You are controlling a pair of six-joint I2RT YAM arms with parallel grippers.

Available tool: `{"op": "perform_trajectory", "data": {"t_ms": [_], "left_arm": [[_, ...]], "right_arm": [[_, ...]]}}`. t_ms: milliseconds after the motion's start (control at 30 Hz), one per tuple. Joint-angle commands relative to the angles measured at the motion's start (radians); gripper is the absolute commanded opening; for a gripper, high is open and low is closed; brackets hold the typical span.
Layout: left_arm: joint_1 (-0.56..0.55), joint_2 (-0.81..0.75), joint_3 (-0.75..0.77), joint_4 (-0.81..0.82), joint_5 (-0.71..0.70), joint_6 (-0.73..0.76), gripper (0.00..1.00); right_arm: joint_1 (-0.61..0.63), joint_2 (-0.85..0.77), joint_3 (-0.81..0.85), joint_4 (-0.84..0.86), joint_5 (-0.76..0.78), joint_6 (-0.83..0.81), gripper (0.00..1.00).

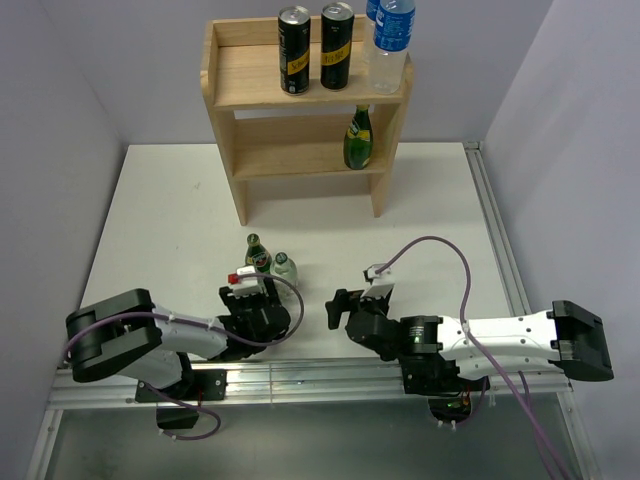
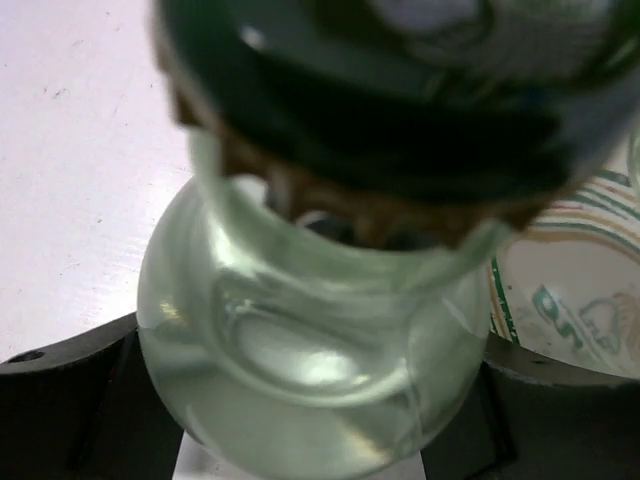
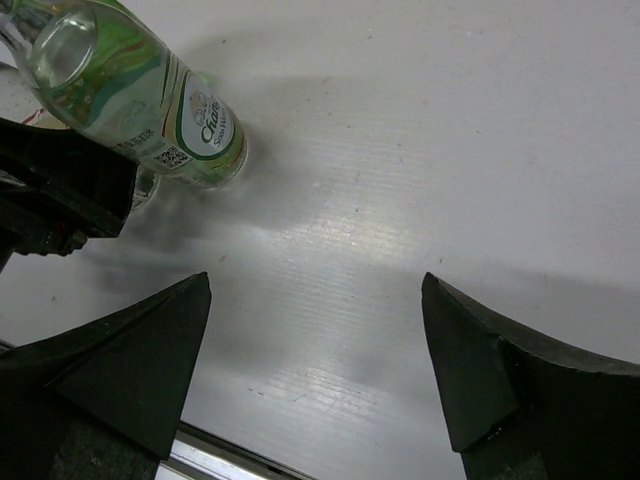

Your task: Place and organize the beverage onto the shelf

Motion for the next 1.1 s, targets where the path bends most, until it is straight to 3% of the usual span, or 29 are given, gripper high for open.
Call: {"op": "perform_trajectory", "data": {"t_ms": [0, 300, 333, 367, 533, 800, 1067], "left_arm": [[-0.004, 0.043, 0.061, -0.018, -0.057, -0.010, 0.78], [-0.004, 0.120, 0.156, -0.229, -0.093, -0.185, 0.55], [-0.004, 0.120, 0.165, -0.245, -0.090, -0.196, 0.47], [-0.004, 0.120, 0.171, -0.274, -0.090, -0.214, 0.18], [-0.007, 0.117, 0.193, -0.386, -0.082, -0.289, 0.01], [-0.044, 0.047, 0.268, -0.613, -0.076, -0.392, 0.00], [-0.084, -0.191, 0.380, -0.817, -0.022, -0.306, 0.00]], "right_arm": [[0.003, -0.025, -0.006, 0.026, 0.033, 0.020, 0.93], [0.002, -0.053, -0.026, 0.022, 0.041, 0.025, 0.93], [0.002, -0.055, -0.026, 0.022, 0.040, 0.025, 0.93], [0.004, -0.055, -0.026, 0.023, 0.039, 0.025, 0.92], [0.003, -0.053, -0.029, 0.025, 0.039, 0.028, 0.93], [0.006, -0.061, -0.030, 0.023, 0.038, 0.031, 0.92], [0.004, -0.071, -0.035, 0.020, 0.040, 0.034, 0.92]]}}
